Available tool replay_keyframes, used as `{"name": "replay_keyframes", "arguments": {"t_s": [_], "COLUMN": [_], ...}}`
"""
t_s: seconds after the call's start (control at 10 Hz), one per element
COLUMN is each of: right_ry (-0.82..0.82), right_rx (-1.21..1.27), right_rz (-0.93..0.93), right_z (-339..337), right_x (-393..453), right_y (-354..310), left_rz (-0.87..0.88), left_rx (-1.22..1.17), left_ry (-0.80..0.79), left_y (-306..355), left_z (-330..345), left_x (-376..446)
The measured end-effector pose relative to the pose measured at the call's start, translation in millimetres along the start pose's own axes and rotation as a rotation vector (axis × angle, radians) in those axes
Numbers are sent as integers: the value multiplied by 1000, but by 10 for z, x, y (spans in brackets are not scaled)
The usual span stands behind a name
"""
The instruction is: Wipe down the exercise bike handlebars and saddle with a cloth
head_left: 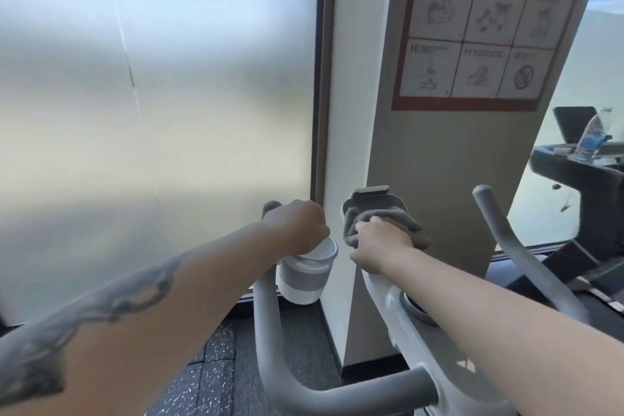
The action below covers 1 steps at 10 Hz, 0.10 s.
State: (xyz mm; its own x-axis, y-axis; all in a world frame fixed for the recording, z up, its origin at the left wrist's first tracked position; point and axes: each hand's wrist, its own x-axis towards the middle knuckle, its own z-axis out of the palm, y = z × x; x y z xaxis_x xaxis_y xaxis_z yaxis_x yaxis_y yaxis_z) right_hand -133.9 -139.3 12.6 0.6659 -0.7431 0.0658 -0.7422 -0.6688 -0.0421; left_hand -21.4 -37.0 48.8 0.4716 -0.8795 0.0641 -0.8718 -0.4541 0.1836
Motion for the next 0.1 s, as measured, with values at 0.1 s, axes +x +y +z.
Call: {"name": "replay_keyframes", "arguments": {"t_s": [0.1], "right_ry": [79], "right_rx": [-40], "right_rz": [-4], "right_z": [-136], "right_x": [-152], "right_y": [-57], "left_rz": [26], "left_rx": [8], "left_ry": [21], "left_y": [-10], "left_z": [-93], "left_x": [-210]}}
